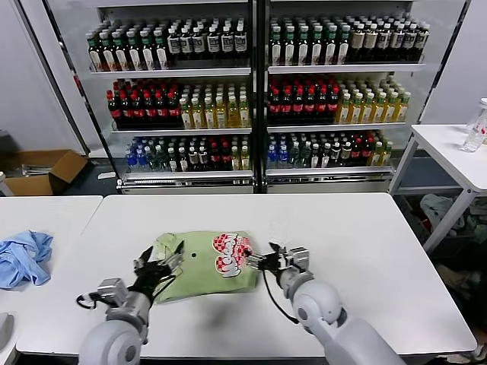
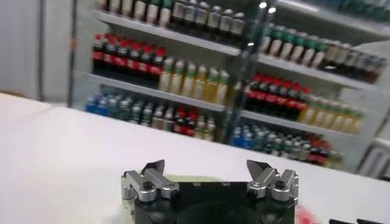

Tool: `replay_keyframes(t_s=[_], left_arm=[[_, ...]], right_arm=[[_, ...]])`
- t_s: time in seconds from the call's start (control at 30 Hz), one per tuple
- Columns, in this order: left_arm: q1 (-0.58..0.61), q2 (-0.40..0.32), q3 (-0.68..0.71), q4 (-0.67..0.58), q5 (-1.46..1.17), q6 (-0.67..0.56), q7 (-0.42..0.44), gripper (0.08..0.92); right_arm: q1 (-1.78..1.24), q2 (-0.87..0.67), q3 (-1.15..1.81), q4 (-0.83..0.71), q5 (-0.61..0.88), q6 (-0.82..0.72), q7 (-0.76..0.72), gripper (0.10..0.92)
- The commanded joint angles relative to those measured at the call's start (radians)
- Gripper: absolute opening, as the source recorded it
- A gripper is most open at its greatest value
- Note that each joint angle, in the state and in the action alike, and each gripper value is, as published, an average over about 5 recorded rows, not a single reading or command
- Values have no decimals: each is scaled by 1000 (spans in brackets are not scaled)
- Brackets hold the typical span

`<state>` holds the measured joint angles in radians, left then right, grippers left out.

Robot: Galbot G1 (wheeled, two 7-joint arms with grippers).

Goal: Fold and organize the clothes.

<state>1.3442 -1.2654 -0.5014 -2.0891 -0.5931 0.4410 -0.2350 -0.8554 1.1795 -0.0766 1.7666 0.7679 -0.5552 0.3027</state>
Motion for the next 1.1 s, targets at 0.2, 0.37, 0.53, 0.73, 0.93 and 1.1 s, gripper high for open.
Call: replay_keyframes(t_s=[0.2, 0.37, 0.53, 0.73, 0.93, 1.1], left_arm=[[86, 81, -107, -27, -10, -4, -10, 823], [83, 77, -107, -25, -9, -3, -10, 822], [88, 77, -104, -27, -10, -3, -9, 823], [91, 67, -97, -40, -10, -2, -6, 823], [103, 57, -85, -60, 12, -4, 5, 823], [125, 67, -90, -81, -16, -9, 30, 823]], right_arm=[[97, 57, -122, -126, 81, -27, 102, 611], [115, 61, -114, -151, 133, -26, 101, 473], [122, 4, -76, -143, 165, -25, 96, 334], [103, -145, 19, -79, 133, -24, 63, 170], [37, -306, 122, 20, -137, 23, -69, 106], [-55, -340, 215, 94, -364, 243, -90, 132]])
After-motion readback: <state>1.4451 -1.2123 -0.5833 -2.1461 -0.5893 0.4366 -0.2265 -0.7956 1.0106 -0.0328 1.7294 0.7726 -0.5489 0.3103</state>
